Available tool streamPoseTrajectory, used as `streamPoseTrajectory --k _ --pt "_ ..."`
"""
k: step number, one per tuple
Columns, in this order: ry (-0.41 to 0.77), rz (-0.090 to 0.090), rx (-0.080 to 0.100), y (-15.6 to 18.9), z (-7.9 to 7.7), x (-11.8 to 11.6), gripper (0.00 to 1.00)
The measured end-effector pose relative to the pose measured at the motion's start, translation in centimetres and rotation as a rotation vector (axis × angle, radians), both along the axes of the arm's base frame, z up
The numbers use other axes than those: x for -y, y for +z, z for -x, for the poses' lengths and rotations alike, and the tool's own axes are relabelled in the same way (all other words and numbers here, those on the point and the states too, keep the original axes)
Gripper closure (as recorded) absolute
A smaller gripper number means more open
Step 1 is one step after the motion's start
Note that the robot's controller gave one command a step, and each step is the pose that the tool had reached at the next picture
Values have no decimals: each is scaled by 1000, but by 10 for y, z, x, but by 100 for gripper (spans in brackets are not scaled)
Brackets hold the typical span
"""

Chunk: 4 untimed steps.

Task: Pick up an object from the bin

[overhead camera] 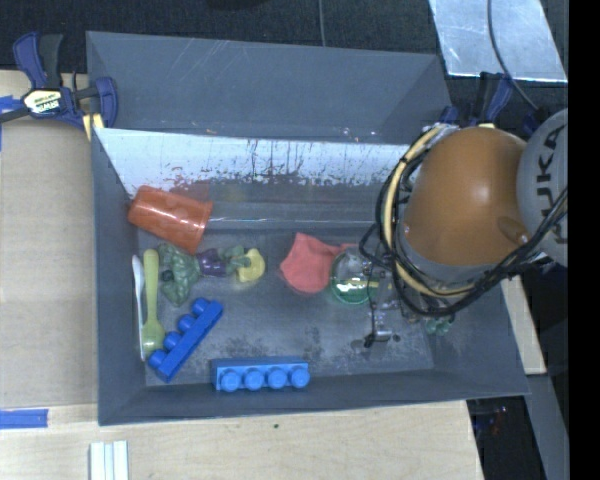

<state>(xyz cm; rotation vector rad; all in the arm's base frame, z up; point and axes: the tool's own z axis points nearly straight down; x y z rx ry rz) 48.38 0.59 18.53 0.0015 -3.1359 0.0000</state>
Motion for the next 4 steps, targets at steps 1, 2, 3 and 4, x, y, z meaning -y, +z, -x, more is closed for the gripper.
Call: streamPoseTrajectory --k 1,2,3,4 --pt "-1 0 9 3 -2 0 0" --pt "-66 0 17 -95 -65 55 0" --pt "89 0 21 -81 -93 -20 0" --pt "-18 2 16 -99 -79 22 0"
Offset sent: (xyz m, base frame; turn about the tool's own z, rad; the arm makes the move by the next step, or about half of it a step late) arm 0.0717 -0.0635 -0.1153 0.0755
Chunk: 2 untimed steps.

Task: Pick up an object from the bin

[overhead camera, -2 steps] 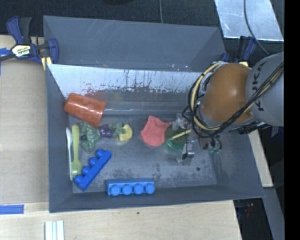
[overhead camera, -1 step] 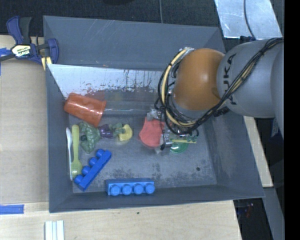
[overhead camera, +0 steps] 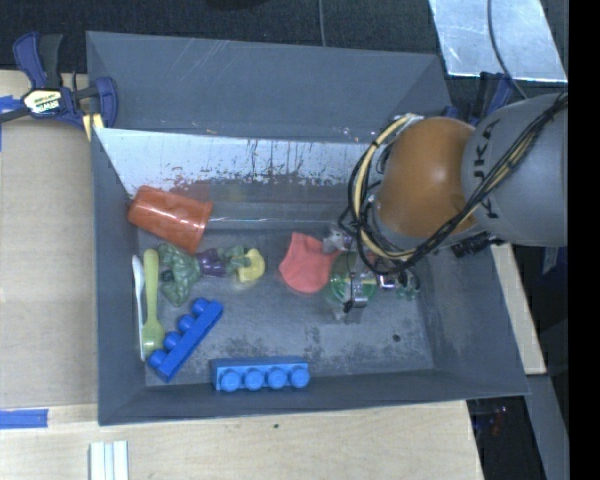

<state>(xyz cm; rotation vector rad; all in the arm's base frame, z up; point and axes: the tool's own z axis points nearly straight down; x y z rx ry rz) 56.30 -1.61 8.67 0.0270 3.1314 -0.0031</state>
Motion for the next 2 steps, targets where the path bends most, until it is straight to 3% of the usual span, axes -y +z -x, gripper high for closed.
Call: streamPoseTrajectory --k 1,2 --pt "390 4 9 -8 -27 -30 0" --pt "-211 1 12 -14 -36 -74 100"
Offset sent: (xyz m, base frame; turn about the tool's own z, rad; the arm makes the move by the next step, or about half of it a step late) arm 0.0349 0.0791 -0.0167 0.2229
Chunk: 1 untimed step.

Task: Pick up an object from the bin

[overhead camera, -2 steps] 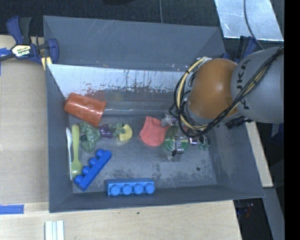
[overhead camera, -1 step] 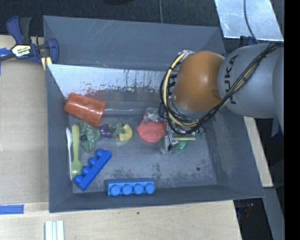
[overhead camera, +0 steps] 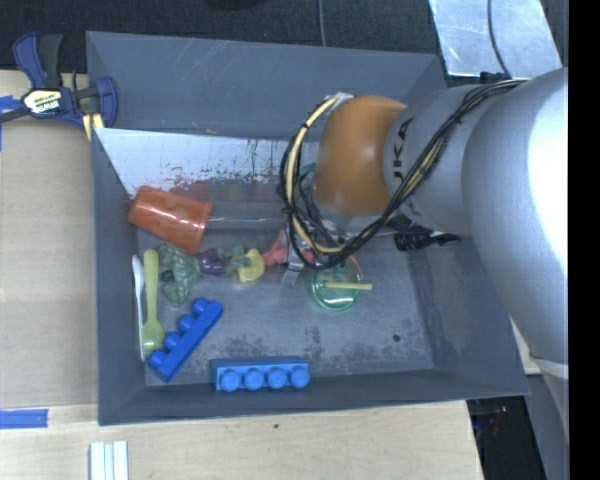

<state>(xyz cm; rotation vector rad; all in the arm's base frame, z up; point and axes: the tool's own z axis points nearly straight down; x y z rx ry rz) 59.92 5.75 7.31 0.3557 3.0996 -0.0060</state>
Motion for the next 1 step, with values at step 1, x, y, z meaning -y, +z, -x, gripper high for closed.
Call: streamPoseTrajectory --k 1 --pt "-11 0 2 0 -2 -6 100"
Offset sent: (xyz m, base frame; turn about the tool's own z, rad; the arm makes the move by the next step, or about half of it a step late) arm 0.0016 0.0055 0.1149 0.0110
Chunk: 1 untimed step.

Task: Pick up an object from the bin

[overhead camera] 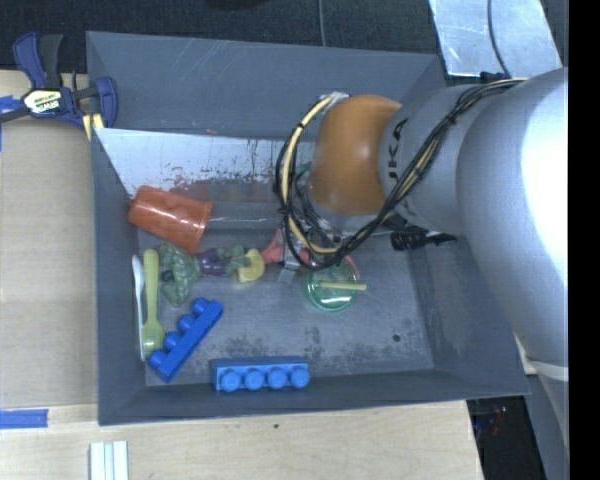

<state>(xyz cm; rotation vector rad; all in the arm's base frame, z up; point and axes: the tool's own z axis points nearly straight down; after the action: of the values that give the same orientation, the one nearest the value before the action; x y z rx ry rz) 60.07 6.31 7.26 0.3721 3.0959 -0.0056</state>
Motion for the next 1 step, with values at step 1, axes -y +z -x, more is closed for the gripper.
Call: streamPoseTrajectory --k 1 --pt "0 1 -12 13 4 1 100"
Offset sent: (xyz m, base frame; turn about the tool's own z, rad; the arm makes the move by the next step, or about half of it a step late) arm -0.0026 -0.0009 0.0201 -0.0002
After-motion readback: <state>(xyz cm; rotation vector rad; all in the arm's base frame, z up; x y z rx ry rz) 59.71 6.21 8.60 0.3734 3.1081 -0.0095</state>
